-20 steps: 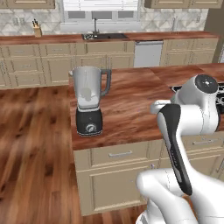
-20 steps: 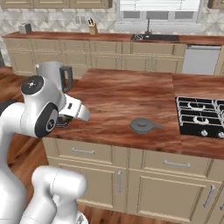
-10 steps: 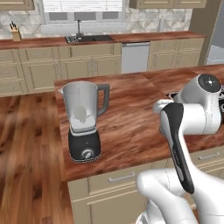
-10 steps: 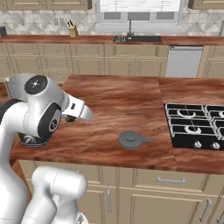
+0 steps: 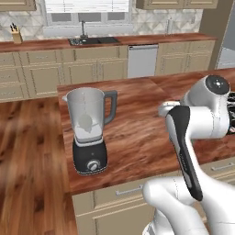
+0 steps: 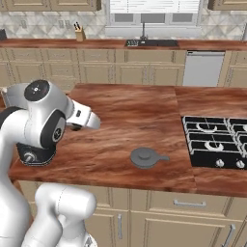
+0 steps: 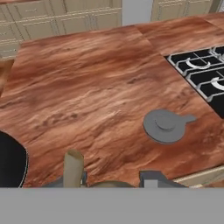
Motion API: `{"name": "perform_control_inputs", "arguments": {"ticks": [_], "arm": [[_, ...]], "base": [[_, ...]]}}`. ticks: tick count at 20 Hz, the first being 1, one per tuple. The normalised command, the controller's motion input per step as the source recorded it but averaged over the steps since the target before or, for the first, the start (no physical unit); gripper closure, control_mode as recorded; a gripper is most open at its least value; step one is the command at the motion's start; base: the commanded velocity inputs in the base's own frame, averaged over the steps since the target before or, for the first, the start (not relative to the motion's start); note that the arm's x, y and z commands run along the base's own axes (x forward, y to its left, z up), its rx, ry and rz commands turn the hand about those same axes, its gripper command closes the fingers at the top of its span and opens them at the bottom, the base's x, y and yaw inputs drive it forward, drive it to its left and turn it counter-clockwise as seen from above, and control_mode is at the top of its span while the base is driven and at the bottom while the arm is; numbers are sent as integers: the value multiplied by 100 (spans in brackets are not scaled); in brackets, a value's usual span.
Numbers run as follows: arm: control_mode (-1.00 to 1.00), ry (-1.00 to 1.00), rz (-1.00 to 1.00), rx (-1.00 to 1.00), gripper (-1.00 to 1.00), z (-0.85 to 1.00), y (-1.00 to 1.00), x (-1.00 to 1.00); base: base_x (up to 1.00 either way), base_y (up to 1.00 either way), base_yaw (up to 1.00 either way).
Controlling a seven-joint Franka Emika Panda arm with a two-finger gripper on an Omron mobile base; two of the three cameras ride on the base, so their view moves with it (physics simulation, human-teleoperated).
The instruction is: Grab the garlic and lime from the fridge, place them in the blender, close the lid, and turn on the blender to create a marinade.
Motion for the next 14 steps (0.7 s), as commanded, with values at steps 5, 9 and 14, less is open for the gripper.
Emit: {"name": "perform_control_inputs", "arguments": {"ticks": [5,9,14], "arm": [[-100,5,3,-4,100,88,40,9],[-100,14,7,-10,100,79,83,30],[-100,24,7,-11,100,33,90,45]], "base": [[0,0,0],[0,0,0],[0,0,0]]}}
